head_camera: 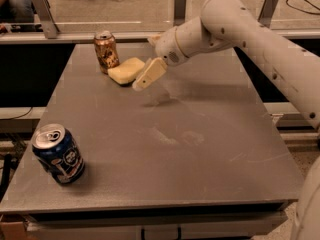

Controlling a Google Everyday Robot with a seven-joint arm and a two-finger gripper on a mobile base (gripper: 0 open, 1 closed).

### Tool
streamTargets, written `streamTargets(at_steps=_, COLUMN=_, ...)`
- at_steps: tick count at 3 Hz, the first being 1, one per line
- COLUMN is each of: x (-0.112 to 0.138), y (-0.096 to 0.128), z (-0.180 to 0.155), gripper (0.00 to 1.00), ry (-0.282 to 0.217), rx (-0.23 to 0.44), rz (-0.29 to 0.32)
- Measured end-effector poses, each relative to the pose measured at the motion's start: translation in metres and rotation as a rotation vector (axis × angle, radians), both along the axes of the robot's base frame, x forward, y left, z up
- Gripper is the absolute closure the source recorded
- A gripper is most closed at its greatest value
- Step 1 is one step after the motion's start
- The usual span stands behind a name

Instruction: Move sponge near orange can

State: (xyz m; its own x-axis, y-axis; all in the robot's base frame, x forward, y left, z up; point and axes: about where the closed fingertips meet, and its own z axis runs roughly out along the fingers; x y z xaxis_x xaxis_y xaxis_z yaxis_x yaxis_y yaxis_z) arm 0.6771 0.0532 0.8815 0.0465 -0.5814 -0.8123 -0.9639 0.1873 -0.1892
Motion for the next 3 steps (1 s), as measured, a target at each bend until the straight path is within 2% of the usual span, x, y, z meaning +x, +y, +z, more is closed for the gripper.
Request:
streamTargets(at_steps=1, x=0.006, y=-0.076, z=0.023, gripper=0.0, ry=-0.034, rx=-0.023, rz=-0.146)
streamTargets(at_steps=2, x=0.009, y=-0.161, z=0.064, gripper=0.0, ry=-0.113, rx=-0.079, rz=-0.311)
streamTargets(at_steps=3, x=0.01, y=-0.169, z=0.066, gripper=0.0, ry=-0.119, rx=-0.089, rz=-0.325)
